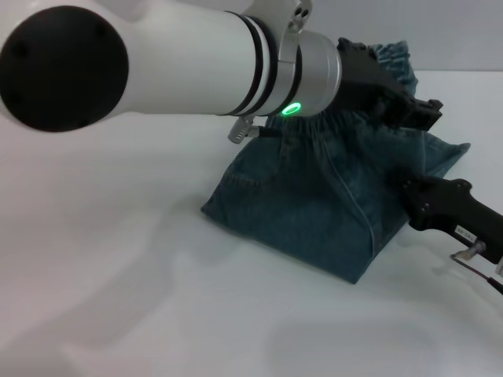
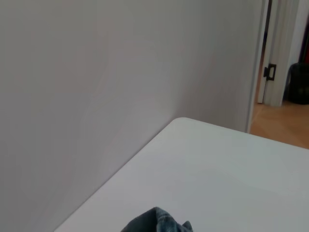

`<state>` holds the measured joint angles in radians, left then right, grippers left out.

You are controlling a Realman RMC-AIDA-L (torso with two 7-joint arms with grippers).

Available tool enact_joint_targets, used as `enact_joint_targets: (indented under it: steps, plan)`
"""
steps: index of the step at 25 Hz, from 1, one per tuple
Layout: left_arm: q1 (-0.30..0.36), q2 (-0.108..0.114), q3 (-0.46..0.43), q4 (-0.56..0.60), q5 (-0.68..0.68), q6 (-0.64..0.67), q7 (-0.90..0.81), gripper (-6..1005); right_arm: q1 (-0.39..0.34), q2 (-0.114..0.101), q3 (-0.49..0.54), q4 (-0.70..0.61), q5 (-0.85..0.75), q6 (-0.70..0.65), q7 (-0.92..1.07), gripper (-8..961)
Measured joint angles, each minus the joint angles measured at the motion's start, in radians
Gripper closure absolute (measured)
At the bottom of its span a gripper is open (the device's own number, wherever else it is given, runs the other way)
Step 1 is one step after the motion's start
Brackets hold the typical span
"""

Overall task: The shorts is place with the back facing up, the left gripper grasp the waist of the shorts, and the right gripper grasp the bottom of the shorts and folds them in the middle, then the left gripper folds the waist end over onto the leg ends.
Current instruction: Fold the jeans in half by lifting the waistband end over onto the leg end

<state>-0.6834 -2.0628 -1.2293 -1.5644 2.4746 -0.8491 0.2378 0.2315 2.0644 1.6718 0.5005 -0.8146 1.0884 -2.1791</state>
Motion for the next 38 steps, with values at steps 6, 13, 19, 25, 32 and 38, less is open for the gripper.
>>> enact_joint_targets:
  steps: [6, 13, 19, 25, 32, 38]
  plan:
    - [0.036, 0.000, -0.004, -0.061, 0.035, -0.011, -0.005, 139, -0.031, -0.006, 0.040, 0.000, 0.000, -0.016, -0.006, 954]
    - [0.010, -0.006, 0.010, -0.011, 0.034, 0.005, -0.004, 139, -0.023, 0.001, 0.037, 0.008, 0.000, 0.028, 0.007, 955]
    - [-0.019, -0.007, 0.031, 0.029, 0.029, 0.032, -0.004, 140, 0.032, 0.008, -0.038, 0.009, 0.000, 0.041, 0.059, 954]
    - [-0.024, -0.007, 0.064, 0.040, 0.024, 0.060, -0.004, 139, 0.095, 0.011, -0.100, 0.004, 0.005, 0.038, 0.071, 954]
    - [-0.018, -0.006, 0.080, 0.031, 0.023, 0.066, -0.007, 139, 0.122, 0.000, -0.071, 0.006, 0.004, 0.008, 0.063, 954]
    - [-0.013, -0.004, 0.078, 0.023, 0.023, 0.058, -0.004, 139, 0.102, -0.023, -0.026, 0.008, -0.001, 0.000, 0.061, 954]
